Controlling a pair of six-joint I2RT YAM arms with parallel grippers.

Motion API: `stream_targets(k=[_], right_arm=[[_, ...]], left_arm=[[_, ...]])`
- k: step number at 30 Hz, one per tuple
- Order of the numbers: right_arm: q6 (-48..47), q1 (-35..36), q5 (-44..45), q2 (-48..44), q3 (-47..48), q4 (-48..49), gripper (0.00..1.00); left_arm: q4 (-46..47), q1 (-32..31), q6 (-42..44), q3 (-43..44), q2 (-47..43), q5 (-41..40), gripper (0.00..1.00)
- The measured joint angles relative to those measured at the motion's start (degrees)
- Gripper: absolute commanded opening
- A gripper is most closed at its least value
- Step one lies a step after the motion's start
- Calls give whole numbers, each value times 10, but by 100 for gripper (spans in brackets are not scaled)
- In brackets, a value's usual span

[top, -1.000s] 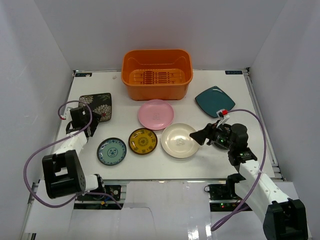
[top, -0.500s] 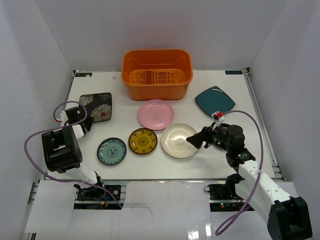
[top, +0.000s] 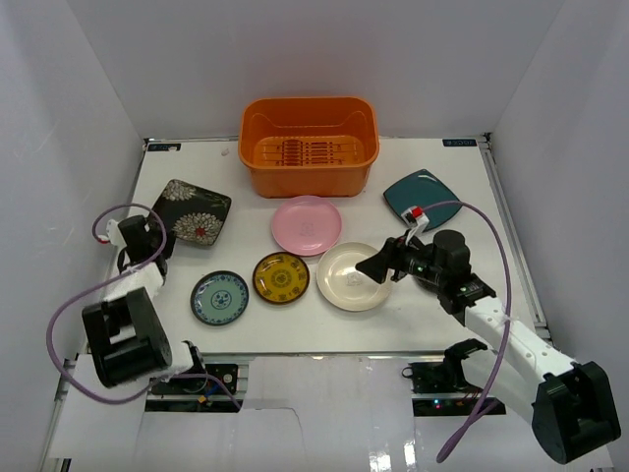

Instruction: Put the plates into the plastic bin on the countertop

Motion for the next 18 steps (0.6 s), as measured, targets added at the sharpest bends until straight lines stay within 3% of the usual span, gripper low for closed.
stream_targets(k=[7,12,13,15,16,18], right_arm=[[9,47,15,52,90,-8,82],[13,55,33,41,106,-18,78],[12,55,39,35,106,-24,72],[8,55,57,18,106,-37,47],[12,55,66,10,107,-44,26],[12,55,78,-6,107,-52,17]], left_arm=[[-73,0,9,1,-231,12,0],[-50,-12,-17,98,-235,63,0],[-49,-23,-17,121,-222,68,0],[-51,-63,-6,177,-184,65,0],[-59,-94,7,214,-157,59,0],[-78,-156,33,288,-99,56,0]])
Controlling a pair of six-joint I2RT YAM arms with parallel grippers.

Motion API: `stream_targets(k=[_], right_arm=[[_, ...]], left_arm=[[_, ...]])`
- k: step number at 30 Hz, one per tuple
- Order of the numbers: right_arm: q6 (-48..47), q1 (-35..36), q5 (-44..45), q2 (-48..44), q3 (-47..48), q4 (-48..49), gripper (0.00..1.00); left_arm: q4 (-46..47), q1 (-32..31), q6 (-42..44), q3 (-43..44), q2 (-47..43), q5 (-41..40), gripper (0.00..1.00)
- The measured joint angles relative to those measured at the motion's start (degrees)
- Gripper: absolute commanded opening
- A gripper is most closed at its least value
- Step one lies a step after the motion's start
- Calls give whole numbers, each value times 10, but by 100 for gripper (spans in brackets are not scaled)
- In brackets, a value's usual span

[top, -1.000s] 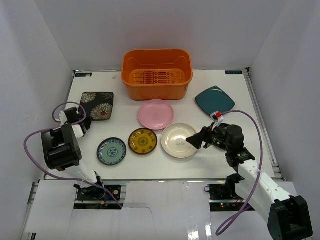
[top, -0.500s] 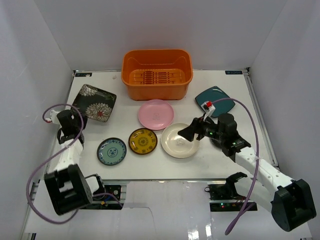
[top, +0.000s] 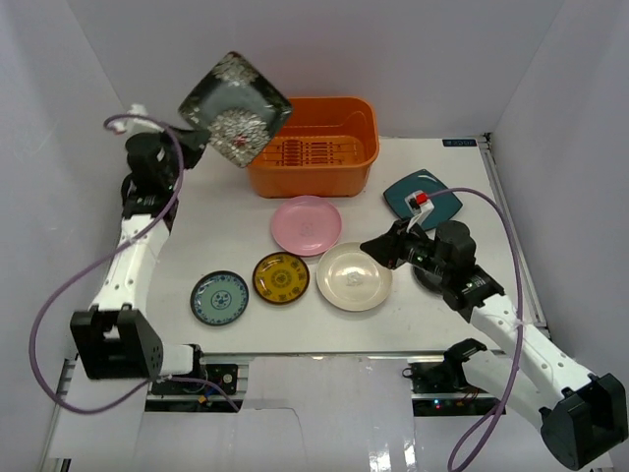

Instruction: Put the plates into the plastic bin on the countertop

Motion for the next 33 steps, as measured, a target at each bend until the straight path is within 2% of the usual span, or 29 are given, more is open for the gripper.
stream_targets(k=[3,7,10,13,16,21,24,25,30,33], right_arm=[[-3,0,18,-20,0,-20,15],[-10,0,40,-53,0,-58,19],[-15,0,49,-83,0,-82,25],[-16,0,54,-104,-3,-96,27],[-16,0,56,-113,-12,-109,27],[-14,0,56,-113,-36,-124,30],[-14,0,58,-111,-44,-129,37],[-12,0,60,-110,-45,-129,44],[7,0,106,-94,-46,-126,62],[21,1,169,-73,-45,-122,69]], left_arm=[[-25,-75,31,135,120,29,0],[-91,-137,68,329,293,86,0],[-153,-151,98,466,412,108,0],[-219,-153,129,616,535,119,0],[-246,-151,146,703,621,118,0],[-263,-147,163,724,690,126,0],[-268,-147,176,724,720,133,0],[-271,-148,180,723,724,135,0],[-276,-151,209,708,732,151,0],[-264,-154,217,685,732,160,16]])
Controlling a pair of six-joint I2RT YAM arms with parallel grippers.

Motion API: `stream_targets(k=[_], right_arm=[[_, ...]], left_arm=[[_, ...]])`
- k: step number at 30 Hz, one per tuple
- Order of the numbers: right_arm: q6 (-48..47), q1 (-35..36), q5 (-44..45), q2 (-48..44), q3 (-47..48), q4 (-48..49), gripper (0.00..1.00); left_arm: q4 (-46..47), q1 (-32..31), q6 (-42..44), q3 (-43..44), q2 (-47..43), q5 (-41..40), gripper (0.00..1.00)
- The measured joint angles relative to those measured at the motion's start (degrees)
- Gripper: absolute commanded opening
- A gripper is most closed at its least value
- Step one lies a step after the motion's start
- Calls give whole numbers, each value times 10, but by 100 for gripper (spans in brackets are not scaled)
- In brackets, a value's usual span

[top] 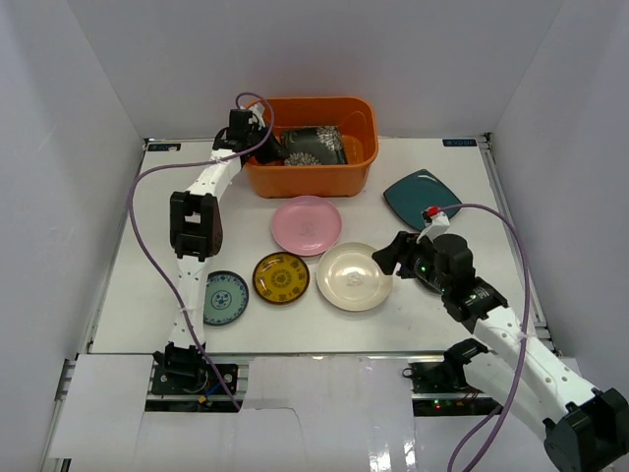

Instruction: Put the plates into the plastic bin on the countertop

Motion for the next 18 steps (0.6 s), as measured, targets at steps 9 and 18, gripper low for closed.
stream_targets(k=[9,18], right_arm=[[23,-64,159,129,59,26,72],[56,-298,135,279,88,116,71]], left_arm=[[59,-9,-13,-76,-26,27,74],[127,-9,-74,-146,-87,77,98]])
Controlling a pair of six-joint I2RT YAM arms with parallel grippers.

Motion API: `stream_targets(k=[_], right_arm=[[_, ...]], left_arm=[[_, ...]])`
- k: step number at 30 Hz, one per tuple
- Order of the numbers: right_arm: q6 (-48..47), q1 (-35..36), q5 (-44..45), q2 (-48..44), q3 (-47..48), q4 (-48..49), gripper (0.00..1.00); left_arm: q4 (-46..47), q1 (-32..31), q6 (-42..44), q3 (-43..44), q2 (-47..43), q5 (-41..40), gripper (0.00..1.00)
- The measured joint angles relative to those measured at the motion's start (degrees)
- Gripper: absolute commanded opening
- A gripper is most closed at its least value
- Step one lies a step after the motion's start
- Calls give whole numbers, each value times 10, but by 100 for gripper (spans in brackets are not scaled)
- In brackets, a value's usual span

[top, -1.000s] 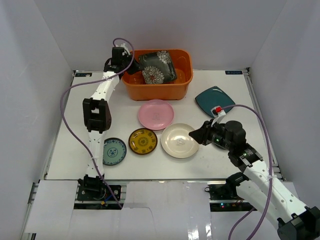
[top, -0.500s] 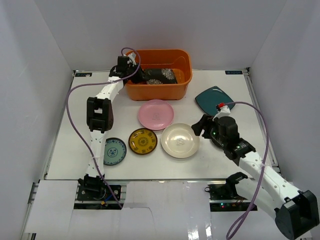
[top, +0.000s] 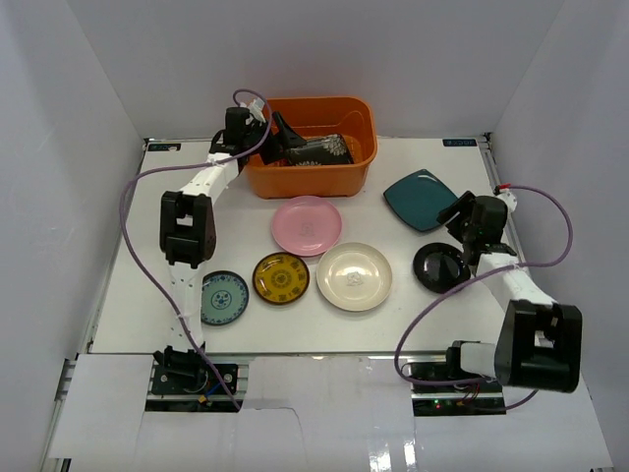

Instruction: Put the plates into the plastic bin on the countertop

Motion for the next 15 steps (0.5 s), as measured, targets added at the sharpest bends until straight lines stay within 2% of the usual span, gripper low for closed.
stream_targets(k=[3,8,15], right_arm=[[22,-48,-36,78,2,42,70],[59,-84,-111,194,12,103,68],[118,-99,-189,305,45,208,55]], left_arm=[[60,-1,-35,-39,-49,29,98],[164,-2,-85,-83,-125,77,98],[220,-14,-100,-104,-185,126,98]])
